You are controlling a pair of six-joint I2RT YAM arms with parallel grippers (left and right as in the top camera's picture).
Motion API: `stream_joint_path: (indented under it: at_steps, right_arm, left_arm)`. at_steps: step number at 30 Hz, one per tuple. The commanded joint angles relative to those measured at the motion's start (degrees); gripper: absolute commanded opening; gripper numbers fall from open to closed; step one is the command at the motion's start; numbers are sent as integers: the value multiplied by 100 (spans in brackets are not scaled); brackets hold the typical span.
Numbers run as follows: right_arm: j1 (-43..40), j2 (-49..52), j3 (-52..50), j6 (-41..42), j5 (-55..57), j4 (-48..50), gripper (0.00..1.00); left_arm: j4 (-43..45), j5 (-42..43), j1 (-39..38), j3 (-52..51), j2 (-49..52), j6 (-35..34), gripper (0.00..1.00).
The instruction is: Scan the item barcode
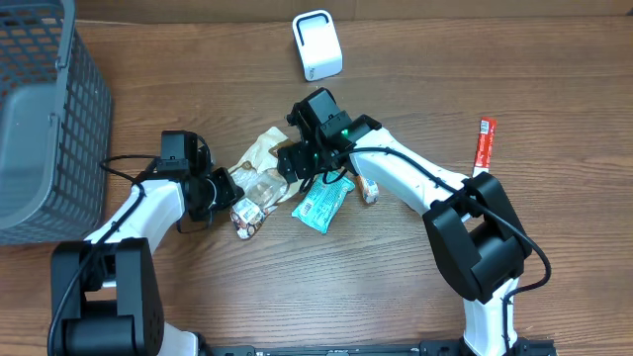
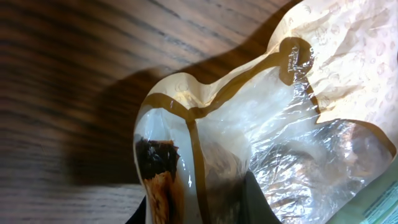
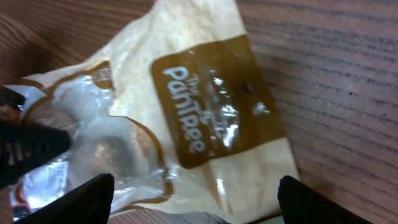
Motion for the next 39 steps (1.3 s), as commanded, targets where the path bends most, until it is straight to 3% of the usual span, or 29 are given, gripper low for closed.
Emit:
stream_joint_path:
  at_steps: [1, 10, 18, 26, 39]
  right_arm:
    - [-33, 44, 17, 35, -125, 74, 86]
    - [-343, 35, 293, 37, -1410, 52, 87]
    - [-260, 48, 225, 205, -1488, -103, 89]
    - [-127, 74, -146, 669, -1488, 520, 91]
    - [-105, 251, -146, 922, -1488, 614, 92]
  left_arm:
    - [-238, -448, 278, 55, -210, 70, 4]
    - [-1027, 107, 575, 398, -1075, 597, 4]
    - [-1209, 857, 573, 507, -1165, 798, 4]
    - [-1211, 1187, 573, 509, -1167, 966, 4]
    - [-1108, 1482, 575, 527, -1167, 1045, 4]
